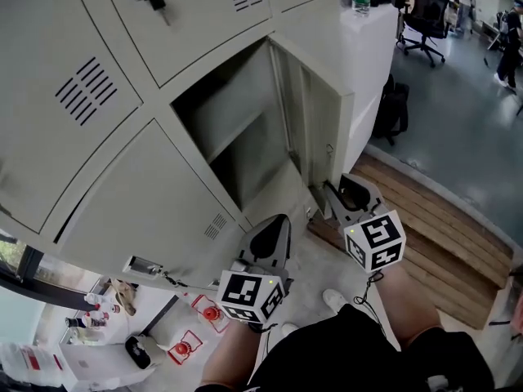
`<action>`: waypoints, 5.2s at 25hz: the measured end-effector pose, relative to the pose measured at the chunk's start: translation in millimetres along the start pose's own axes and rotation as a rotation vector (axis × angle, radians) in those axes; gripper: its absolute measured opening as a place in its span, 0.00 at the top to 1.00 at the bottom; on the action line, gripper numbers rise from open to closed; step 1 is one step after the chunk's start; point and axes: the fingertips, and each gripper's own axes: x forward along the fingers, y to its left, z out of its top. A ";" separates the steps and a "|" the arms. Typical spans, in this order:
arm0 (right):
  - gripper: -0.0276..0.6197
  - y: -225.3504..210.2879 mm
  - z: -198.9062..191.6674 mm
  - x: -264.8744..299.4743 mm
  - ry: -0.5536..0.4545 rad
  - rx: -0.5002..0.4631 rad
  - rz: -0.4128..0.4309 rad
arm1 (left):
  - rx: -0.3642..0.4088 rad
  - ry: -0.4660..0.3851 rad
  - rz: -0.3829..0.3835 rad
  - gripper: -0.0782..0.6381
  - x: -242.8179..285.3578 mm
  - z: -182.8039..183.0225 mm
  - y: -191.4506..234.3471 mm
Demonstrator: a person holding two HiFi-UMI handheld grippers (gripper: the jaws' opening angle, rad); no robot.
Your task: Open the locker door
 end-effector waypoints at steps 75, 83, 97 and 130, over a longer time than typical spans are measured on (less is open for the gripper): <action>0.87 -5.4 16.8 -28.9 -0.068 0.065 -0.014 | 0.033 -0.012 0.030 0.87 -29.1 9.6 -5.3; 0.87 64.4 12.6 -50.3 -0.058 0.058 0.036 | 0.027 -0.009 0.033 0.87 -85.1 1.0 -4.6; 0.87 105.0 10.9 -77.8 -0.042 0.034 0.226 | 0.023 -0.032 0.142 0.87 -108.3 1.5 -33.2; 0.87 61.0 -25.7 -168.4 -0.043 0.029 0.533 | 0.014 -0.039 0.374 0.87 -84.2 -30.9 -160.0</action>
